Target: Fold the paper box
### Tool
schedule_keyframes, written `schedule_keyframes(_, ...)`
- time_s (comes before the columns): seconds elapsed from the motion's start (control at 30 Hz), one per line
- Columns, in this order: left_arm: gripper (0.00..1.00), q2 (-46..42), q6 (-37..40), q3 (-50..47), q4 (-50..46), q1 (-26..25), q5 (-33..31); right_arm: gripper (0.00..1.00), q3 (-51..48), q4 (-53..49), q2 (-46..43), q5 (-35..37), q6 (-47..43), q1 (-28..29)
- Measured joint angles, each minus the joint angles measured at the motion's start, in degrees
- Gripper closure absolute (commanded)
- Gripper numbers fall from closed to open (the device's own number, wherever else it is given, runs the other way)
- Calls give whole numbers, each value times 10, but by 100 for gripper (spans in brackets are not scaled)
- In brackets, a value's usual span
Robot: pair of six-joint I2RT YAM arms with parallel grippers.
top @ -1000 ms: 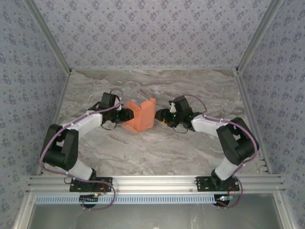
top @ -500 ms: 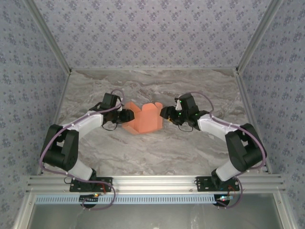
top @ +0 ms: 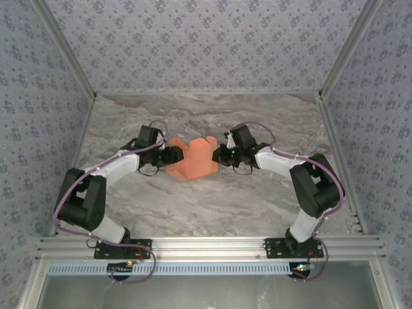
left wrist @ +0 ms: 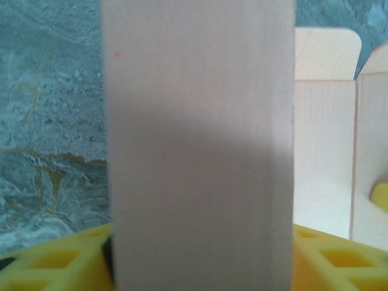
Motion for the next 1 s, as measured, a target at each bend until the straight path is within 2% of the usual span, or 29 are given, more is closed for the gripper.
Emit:
schedule_keyframes(0.27,3,-107,-11,-10,-3,6,2,99,137,-200,-18,101,-237,1)
schedule_keyframes(0.47,1,-213,-12,-20,-3,44,2,99,175,-296,-78,186,-478,10)
schedule_keyframes(0.57,2,-238,-12,-45,7,59,2,98,179,-322,-96,233,-607,24)
schedule_keyframes(0.67,10,-236,-15,-86,42,62,5,94,189,-337,-95,269,-723,41)
schedule_keyframes(0.73,12,-226,-21,-118,78,61,9,89,198,-345,-90,287,-795,51)
schedule_keyframes(0.8,13,-209,-22,-152,123,55,12,70,210,-349,-78,298,-849,58)
schedule_keyframes(0.83,13,-202,-21,-163,140,49,11,65,217,-349,-70,305,-867,60)
schedule_keyframes(1.0,14,-176,27,-183,210,-32,-13,60,229,-340,-50,314,-916,61)
